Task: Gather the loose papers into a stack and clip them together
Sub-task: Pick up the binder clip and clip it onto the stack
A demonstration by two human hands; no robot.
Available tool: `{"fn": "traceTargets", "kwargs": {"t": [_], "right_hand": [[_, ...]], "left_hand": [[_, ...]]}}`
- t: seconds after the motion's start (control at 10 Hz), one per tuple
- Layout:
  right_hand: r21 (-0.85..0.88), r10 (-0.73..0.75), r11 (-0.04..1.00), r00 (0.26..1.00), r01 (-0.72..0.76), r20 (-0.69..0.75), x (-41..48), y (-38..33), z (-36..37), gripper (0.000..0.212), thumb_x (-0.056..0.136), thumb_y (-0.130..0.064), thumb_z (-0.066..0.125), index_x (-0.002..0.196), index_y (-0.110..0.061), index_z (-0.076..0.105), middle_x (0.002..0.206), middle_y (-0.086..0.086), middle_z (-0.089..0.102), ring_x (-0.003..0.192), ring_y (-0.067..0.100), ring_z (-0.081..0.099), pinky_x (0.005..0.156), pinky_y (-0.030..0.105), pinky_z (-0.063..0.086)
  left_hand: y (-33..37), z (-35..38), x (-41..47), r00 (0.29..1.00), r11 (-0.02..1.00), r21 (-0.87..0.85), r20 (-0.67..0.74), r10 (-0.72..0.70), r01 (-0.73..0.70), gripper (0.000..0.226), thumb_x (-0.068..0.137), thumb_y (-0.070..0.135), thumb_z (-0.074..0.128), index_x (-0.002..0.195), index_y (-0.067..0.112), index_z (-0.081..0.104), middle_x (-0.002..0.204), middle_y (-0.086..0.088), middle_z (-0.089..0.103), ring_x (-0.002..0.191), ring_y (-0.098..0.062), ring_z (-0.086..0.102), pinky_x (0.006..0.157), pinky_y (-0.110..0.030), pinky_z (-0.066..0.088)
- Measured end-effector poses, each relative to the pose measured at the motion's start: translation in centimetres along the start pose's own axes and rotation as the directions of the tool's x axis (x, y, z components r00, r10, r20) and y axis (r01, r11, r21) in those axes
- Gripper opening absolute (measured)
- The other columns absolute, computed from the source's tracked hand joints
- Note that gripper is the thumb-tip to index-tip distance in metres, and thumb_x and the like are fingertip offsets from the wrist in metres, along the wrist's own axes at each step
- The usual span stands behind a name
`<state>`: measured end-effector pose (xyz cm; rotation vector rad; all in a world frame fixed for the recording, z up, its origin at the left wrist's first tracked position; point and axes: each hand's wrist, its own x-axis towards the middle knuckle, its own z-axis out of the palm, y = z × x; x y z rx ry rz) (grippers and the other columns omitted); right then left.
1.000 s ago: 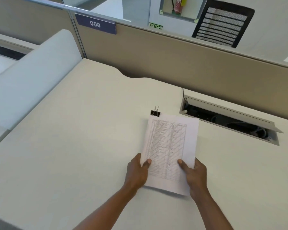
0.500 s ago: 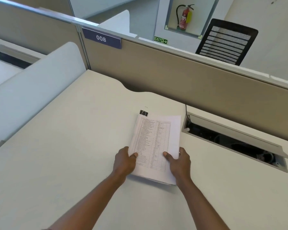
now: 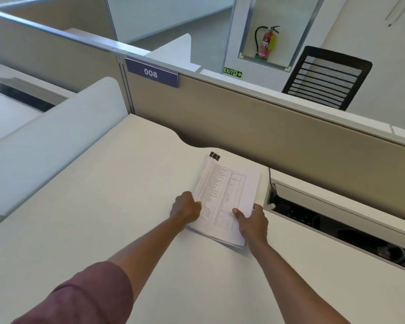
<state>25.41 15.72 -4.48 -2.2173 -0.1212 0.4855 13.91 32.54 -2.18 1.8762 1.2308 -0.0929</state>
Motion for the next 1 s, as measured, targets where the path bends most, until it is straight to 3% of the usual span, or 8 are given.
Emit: {"fn": "traceTargets", "kwargs": {"t": [0.2,0.3,0.4,0.5,0.6,0.7,0.9,1.0], "right_hand": [[-0.108,-0.080,0.992,0.994,0.071,-0.075,-0.3,0.6,-0.3,0.063,0.094,-0.034,0.081,0.141,0.000,0.056,0.137,0.018,0.060,0.129,0.039,0.059,0.107,0.046,0.048],[-0.173,-0.094,0.982,0.992,0.078,-0.085,-0.3,1.2,-0.7,0.043,0.091,-0.034,0.082,0.116,-0.002,0.067,0.119,0.016,0.060,0.103,0.033,0.062,0.091,0.039,0.051],[-0.198,-0.089,0.978,0.991,0.068,-0.101,-0.8,1.6,-1.0,0.036,0.090,-0.032,0.083,0.107,-0.002,0.070,0.111,0.015,0.061,0.090,0.030,0.060,0.082,0.033,0.045],[-0.194,-0.114,0.977,0.987,0.089,-0.118,-1.7,1.9,-0.8,0.044,0.091,-0.029,0.082,0.124,-0.003,0.069,0.115,0.014,0.065,0.103,0.032,0.065,0.091,0.038,0.051],[-0.210,-0.149,0.970,0.982,0.122,-0.116,-2.8,2.2,-0.3,0.058,0.092,-0.030,0.080,0.140,-0.004,0.061,0.127,0.014,0.067,0.120,0.034,0.063,0.103,0.045,0.052],[-0.242,-0.177,0.958,0.981,0.151,-0.086,-3.5,2.4,-0.1,0.065,0.095,-0.031,0.077,0.149,-0.005,0.054,0.136,0.012,0.066,0.130,0.032,0.057,0.108,0.043,0.047],[-0.262,-0.166,0.953,0.985,0.150,-0.039,-3.7,2.5,-0.5,0.068,0.095,-0.027,0.075,0.154,-0.007,0.048,0.142,0.012,0.063,0.134,0.031,0.053,0.112,0.042,0.045],[-0.235,-0.172,0.959,0.984,0.159,-0.040,-3.8,2.3,-0.7,0.070,0.096,-0.028,0.074,0.156,-0.008,0.043,0.147,0.012,0.060,0.139,0.031,0.050,0.114,0.042,0.043]], "left_hand": [[1.2,0.9,-0.5,0.995,0.998,0.056,-0.096,-0.037,0.043,0.046,0.104,0.027,0.063,0.138,0.003,0.043,0.139,-0.019,0.063,0.128,-0.042,0.063,0.100,-0.046,0.052],[1.1,1.6,-1.1,0.976,0.998,0.050,-0.215,0.039,-0.029,0.052,0.103,0.024,0.068,0.141,0.005,0.039,0.142,-0.015,0.060,0.131,-0.040,0.061,0.098,-0.048,0.051],[0.3,2.4,-1.2,0.957,0.987,0.112,-0.254,0.139,-0.113,0.060,0.099,0.022,0.074,0.146,0.006,0.040,0.146,-0.012,0.050,0.140,-0.033,0.048,0.102,-0.046,0.049],[-0.3,3.1,-1.2,0.942,0.950,0.261,-0.241,0.235,-0.170,0.062,0.095,0.021,0.077,0.145,0.007,0.042,0.144,-0.012,0.050,0.138,-0.032,0.045,0.111,-0.041,0.042],[-0.6,4.0,-1.6,0.941,0.941,0.290,-0.234,0.247,-0.175,0.065,0.095,0.027,0.078,0.146,0.008,0.041,0.145,-0.010,0.048,0.138,-0.032,0.042,0.113,-0.041,0.038],[-1.0,4.6,-1.6,0.935,0.938,0.290,-0.235,0.265,-0.192,0.070,0.094,0.029,0.078,0.148,0.007,0.040,0.147,-0.010,0.046,0.139,-0.031,0.041,0.114,-0.043,0.038],[-1.2,4.3,-1.7,0.918,0.897,0.375,-0.219,0.330,-0.233,0.070,0.099,0.034,0.072,0.153,0.007,0.036,0.151,-0.009,0.042,0.141,-0.031,0.040,0.113,-0.042,0.039],[-1.1,4.0,-1.7,0.926,0.904,0.359,-0.204,0.319,-0.232,0.076,0.101,0.036,0.070,0.158,0.005,0.030,0.164,-0.014,0.033,0.151,-0.034,0.032,0.121,-0.046,0.036]]}}
